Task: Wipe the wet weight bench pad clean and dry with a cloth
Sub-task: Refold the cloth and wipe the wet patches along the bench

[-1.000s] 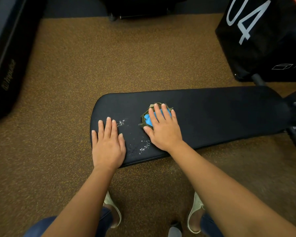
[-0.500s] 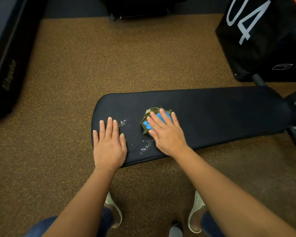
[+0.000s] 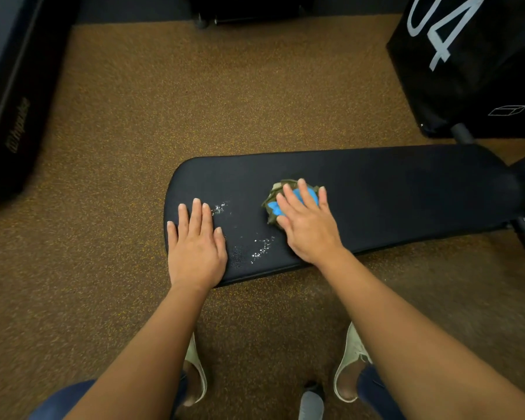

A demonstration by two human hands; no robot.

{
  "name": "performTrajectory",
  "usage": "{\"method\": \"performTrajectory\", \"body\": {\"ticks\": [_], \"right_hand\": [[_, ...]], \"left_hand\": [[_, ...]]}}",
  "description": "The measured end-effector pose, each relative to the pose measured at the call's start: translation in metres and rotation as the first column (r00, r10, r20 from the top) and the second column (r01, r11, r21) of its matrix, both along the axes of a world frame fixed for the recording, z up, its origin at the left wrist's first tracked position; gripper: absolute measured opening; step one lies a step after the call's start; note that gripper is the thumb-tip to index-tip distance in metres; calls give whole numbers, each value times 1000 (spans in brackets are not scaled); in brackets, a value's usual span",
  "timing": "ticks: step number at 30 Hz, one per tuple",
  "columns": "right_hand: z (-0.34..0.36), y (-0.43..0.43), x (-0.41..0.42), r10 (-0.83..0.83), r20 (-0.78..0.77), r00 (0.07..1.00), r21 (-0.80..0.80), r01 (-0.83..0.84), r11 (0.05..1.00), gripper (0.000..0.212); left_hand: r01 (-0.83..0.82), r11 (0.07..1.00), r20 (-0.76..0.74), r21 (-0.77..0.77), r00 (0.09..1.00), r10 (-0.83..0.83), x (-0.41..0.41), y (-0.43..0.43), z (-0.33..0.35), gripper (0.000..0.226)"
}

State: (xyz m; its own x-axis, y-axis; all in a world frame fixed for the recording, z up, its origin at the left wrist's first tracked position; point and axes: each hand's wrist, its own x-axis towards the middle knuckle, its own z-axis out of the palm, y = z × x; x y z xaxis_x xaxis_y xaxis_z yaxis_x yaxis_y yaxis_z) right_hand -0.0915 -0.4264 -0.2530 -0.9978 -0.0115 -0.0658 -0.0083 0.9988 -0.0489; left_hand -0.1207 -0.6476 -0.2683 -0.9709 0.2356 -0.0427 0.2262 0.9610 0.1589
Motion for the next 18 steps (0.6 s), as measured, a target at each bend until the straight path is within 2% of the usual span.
{"method": "performTrajectory", "body": {"ticks": [2,3,7,9,12,15,18], "right_hand": [[1,-18,-6,-131,11,991,6,131,991,56],[1,-31,-6,-141,-8,990,-7,141,990,56],[-3,-48,22,110,-65,992,-50,-114,992,54],[-5,-31,27,140,-87,986,-25,-143,989,53],[-3,-15,15,-29,-35,999,-36,28,999,61],[0,-38,3,-181,-2,984,-60,180,982,63],[-2,-61,18,-65,-35,997,-80,62,995,58]], "left_hand": [[-2,1000,-7,4,1000,2,0,0,-1,61],[-3,1000,-13,3,1000,3,0,1,0,63],[-1,1000,-11,-5,1000,1,0,1,0,66],[6,1000,-1,-6,1000,-6,0,0,0,66],[5,1000,0,-10,1000,-5,0,0,0,65],[2,1000,-13,-12,1000,-2,0,1,0,65],[1,1000,-17,-11,1000,-1,0,1,0,65]]}}
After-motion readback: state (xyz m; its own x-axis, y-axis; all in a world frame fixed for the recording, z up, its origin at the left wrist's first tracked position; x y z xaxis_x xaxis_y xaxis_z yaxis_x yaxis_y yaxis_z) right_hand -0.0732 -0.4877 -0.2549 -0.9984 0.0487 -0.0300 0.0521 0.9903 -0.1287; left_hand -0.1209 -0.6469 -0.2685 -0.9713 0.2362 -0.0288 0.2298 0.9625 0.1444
